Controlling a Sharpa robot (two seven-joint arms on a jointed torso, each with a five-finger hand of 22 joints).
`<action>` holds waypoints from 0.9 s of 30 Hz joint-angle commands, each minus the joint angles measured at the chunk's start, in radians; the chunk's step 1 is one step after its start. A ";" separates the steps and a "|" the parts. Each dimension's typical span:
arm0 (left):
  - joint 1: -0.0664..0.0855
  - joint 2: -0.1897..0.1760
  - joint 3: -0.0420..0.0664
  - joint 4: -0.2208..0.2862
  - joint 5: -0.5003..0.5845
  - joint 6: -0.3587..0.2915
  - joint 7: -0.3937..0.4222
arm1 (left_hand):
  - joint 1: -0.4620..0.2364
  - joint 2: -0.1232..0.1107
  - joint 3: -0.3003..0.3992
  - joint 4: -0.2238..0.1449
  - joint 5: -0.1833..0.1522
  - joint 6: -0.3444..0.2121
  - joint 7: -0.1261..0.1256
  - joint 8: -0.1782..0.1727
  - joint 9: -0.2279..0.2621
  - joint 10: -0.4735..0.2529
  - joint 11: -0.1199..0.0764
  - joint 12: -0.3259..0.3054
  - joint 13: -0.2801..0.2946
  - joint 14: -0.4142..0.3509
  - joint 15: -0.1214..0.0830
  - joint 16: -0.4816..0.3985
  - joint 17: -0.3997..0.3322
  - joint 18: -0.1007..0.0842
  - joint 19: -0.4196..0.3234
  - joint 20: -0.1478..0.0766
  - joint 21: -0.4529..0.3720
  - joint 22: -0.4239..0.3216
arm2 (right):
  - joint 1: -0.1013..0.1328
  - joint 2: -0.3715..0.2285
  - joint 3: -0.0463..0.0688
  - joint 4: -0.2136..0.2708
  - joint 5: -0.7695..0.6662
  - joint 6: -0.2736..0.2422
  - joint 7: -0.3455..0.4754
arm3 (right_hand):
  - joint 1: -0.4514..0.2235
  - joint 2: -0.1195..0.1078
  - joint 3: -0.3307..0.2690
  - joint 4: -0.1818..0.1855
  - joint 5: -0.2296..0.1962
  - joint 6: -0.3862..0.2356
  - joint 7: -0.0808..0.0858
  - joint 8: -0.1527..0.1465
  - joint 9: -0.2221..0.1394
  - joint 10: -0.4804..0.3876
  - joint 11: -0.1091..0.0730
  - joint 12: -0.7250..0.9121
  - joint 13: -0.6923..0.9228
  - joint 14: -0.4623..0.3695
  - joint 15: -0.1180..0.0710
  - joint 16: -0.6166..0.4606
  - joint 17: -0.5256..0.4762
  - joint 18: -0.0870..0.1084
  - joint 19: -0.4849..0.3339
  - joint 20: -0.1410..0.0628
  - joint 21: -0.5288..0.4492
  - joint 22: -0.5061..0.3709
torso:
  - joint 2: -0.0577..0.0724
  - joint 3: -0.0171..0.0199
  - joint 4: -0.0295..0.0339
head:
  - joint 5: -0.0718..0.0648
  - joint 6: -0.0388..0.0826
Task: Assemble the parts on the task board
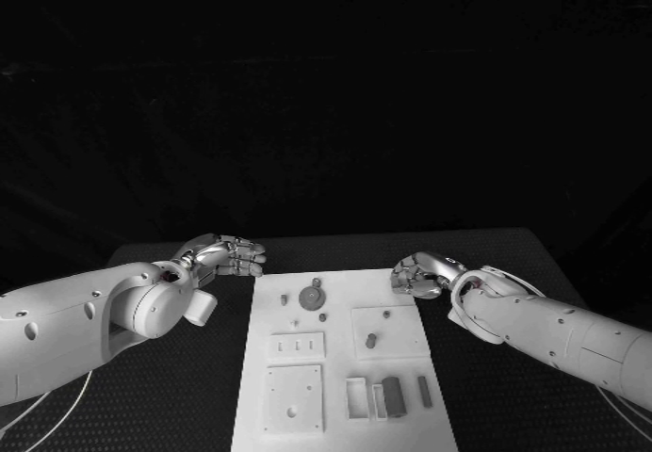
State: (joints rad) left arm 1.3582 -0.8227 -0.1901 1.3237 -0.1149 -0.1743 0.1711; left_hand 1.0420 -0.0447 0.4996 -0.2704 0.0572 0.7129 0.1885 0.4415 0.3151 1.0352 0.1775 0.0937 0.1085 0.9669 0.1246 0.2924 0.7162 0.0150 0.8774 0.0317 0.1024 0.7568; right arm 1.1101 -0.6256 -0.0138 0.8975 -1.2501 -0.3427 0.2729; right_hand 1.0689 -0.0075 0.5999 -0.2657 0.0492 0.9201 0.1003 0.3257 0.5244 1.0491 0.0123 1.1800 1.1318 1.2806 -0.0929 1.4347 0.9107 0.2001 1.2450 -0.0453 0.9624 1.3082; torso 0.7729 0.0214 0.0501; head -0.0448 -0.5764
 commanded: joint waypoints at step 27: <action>-0.015 0.076 -0.002 0.081 -0.175 0.050 -0.266 | -0.147 -0.003 -0.064 0.071 -0.008 0.129 -0.020 0.019 0.014 0.147 -0.070 0.057 0.092 0.092 -0.060 0.073 0.126 0.011 0.104 -0.063 0.048 0.044 | 0.058 0.002 0.001 0.427 -0.236 -0.043 -0.346 | -0.007 -0.005 -0.001 -0.004 0.004 0.013 0.022 -0.009 0.014 0.007 -0.001 0.004 -0.002 0.010 -0.004 0.004 0.013 0.062 0.008 -0.012 0.007 0.017 | -0.067 -0.0105 -0.0401 | 0.045 0.011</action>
State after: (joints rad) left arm 1.3444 -0.7495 -0.1921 1.3951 -0.2749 -0.1513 -0.0508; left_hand 0.9004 -0.0490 0.4388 -0.1992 0.0521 0.8343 0.1677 0.4642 0.3300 1.1775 0.1071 0.1508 0.1996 1.0580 0.0679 0.3594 0.8409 0.0298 0.9797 -0.0285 0.1481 0.7998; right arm 1.1684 -0.6290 -0.0131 1.3156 -1.4286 -0.4006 -0.0276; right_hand 1.0649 -0.0038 0.5988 -0.2666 0.0492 0.9161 0.1044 0.3111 0.5245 1.0490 0.0124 1.1798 1.1308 1.2844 -0.0960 1.4347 0.9245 0.2009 1.2542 -0.0517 0.9661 1.3082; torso 0.7158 0.0127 0.0133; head -0.0055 -0.5610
